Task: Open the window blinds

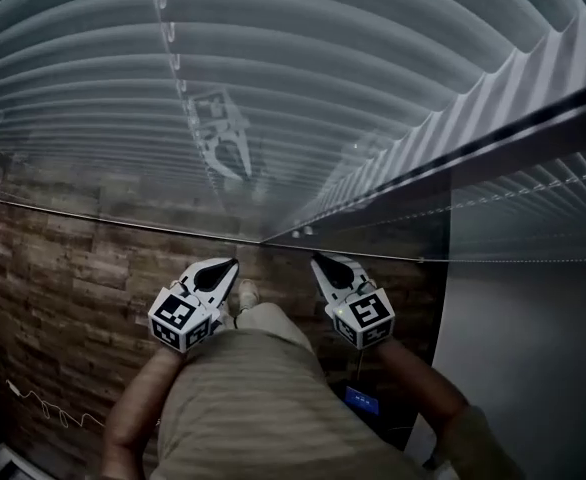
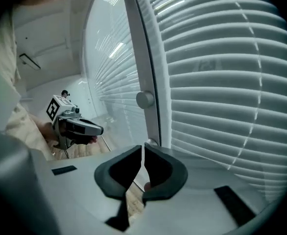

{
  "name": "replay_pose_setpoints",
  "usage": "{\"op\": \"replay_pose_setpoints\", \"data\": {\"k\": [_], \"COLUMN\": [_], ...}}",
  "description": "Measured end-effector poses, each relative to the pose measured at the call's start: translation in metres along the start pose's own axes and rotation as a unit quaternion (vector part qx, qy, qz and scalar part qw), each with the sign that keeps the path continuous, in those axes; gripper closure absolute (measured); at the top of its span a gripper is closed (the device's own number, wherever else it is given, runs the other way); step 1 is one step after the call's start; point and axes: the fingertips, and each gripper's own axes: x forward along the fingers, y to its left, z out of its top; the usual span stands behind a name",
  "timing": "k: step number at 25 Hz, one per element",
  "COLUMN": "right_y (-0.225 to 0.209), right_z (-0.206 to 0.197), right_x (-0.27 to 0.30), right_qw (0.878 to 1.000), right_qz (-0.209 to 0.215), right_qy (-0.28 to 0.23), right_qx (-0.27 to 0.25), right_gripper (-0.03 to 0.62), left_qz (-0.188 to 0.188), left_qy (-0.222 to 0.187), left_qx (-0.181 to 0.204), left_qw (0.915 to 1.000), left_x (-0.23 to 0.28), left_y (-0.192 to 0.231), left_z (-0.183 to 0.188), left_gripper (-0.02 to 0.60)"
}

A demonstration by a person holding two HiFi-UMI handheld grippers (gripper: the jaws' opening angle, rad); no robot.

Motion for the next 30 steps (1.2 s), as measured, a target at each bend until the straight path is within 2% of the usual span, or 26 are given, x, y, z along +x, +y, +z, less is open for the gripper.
{"op": "replay_pose_setpoints", "data": {"k": [7,13,18,22,26,30], "right_y": [0.000,0.004,-0.005,-0.008,-0.006,-0.018], "right_z": [0.008,0.012,0.018,0.024,0.015,-0.003], "right_x": [0.012,0.006,0.003,0.000,0.003,0.020], "right_qw": [1.000,0.999,1.000,0.999,0.998,0.994], "right_qz": [0.017,0.037,0.000,-0.023,-0.033,-0.082], "right_qy": [0.023,0.022,-0.013,-0.027,-0.034,-0.046], "right_qx": [-0.001,-0.010,0.007,0.032,0.051,0.052], "right_gripper": [0.585,0.585,0.585,0.579,0.477,0.467], "left_qz": [-0.002,0.009,0.020,0.042,0.058,0.064], "left_qy": [0.021,0.004,-0.011,-0.030,-0.040,-0.040], "left_qx": [-0.010,-0.019,-0.035,-0.049,-0.049,-0.052], "left_qw": [0.9997,0.9998,0.9991,0.9975,0.9963,0.9958], "left_x": [0.010,0.019,0.017,0.007,0.003,0.008], "left_y": [0.005,0.000,0.004,0.008,0.009,0.017], "left_z": [-0.005,0.011,0.014,0.030,0.026,0.004], "left_gripper": [0.569,0.569,0.569,0.569,0.569,0.569]}}
